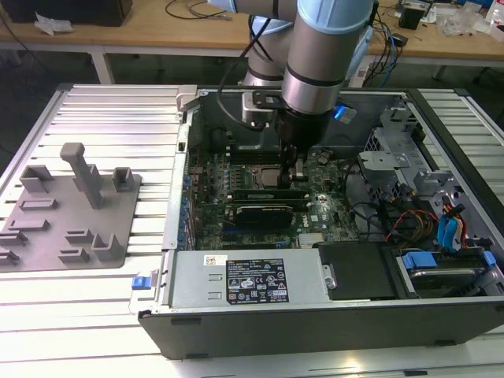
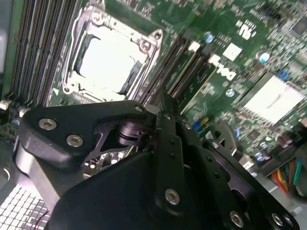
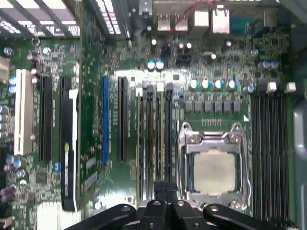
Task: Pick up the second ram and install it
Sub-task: 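Press down the second ram until it locks into place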
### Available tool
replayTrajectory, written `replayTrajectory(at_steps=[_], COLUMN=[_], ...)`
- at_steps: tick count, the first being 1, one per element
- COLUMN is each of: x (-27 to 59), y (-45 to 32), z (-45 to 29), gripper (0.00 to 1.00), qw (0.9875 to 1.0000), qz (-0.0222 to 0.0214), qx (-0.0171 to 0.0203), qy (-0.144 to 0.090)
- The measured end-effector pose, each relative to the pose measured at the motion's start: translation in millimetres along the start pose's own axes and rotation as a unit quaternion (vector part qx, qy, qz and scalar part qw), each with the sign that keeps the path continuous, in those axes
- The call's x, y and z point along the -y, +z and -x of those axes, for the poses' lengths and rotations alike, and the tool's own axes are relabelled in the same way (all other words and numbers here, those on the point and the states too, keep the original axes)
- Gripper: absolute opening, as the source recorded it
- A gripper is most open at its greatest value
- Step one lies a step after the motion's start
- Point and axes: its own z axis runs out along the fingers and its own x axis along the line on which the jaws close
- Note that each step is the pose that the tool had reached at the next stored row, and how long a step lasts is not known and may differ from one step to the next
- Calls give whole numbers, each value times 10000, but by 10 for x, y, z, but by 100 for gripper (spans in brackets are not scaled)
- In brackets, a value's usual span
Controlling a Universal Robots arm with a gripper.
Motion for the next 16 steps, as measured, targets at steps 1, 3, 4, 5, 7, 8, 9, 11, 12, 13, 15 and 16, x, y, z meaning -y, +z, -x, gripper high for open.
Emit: replayTrajectory(at_steps=[1,3,4,5,7,8,9,11,12,13,15,16], x=[-52,-106,-171,-204,-261,-273,-285,-349,-420,-446,-471,-475], y=[3,7,10,12,14,15,16,19,23,27,37,39], z=[0,0,-1,0,-1,-1,-1,-1,-2,-1,14,15], gripper=[8,8,8,8,8,8,8,8,8,8,8,8], qw=[10000,10000,10000,10000,10000,10000,10000,10000,10000,10000,10000,10000], qz=[0,0,0,0,0,0,0,0,-1,-1,-1,-1], qx=[0,1,1,1,1,0,1,1,1,1,0,1], qy=[1,0,1,0,1,1,1,0,1,1,0,1])
